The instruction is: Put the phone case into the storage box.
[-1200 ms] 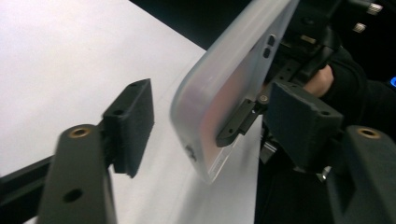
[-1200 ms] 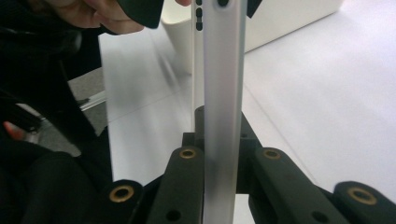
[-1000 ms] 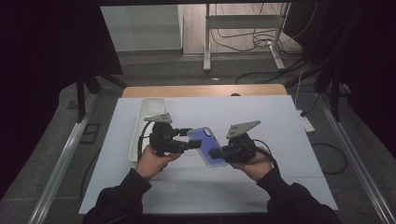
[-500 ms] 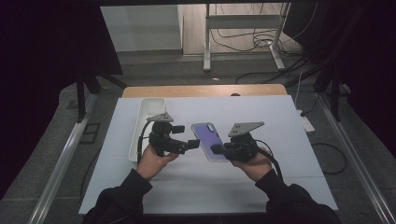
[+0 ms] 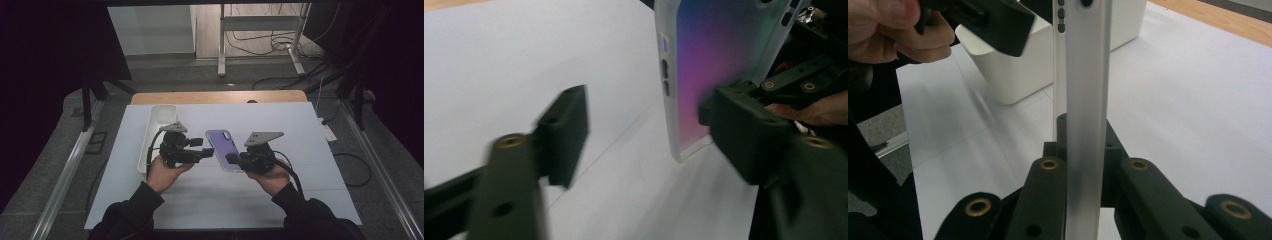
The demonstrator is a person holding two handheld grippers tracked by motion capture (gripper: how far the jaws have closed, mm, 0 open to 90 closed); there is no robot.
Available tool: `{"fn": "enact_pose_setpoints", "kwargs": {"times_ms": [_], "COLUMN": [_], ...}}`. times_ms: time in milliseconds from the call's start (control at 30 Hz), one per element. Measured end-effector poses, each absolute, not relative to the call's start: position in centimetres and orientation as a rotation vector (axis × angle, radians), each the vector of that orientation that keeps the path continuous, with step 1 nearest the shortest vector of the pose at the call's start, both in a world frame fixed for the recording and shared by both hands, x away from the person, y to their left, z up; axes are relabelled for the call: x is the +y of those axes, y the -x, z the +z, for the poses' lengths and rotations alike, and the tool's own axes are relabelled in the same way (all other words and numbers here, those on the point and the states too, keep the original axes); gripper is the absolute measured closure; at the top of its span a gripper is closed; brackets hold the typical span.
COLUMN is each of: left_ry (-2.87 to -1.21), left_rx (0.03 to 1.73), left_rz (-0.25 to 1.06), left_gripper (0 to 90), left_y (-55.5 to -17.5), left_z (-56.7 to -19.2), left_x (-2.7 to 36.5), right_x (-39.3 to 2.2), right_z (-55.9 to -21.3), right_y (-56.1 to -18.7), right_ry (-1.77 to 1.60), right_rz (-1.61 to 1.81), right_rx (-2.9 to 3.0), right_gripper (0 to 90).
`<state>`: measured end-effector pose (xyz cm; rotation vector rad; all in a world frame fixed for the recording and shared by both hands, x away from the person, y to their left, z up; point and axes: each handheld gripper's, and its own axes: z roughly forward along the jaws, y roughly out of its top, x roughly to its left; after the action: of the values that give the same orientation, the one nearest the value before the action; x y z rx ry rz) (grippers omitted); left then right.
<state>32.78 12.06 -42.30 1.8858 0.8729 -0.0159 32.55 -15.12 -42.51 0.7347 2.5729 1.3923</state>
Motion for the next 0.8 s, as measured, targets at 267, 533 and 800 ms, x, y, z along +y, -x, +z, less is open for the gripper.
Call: {"fn": "enact_pose_setpoints", "kwargs": {"times_ms": [267,533,800], "left_ry": [-1.867,-1.86,-1.847], "left_rx": [0.892,0.903,0.924], "left_rz": [-0.057,-0.101,-0.097], "left_gripper": [63.4,83.3,87.6], "left_y": [-32.9,-32.8,-32.6], "left_z": [-42.3,-42.4,-42.2], "left_x": [12.4,12.3,12.3], "right_x": [-14.7,-14.2,-13.7], "right_z": [-42.6,-42.8,-43.3], "right_y": [-32.3,-32.0,-31.8], "right_ry": [-0.722,-0.708,-0.683], "right_rz": [1.382,1.338,1.312], "right_rx": [2.574,2.571,2.586], "right_gripper": [85.1,85.1,81.9]}}
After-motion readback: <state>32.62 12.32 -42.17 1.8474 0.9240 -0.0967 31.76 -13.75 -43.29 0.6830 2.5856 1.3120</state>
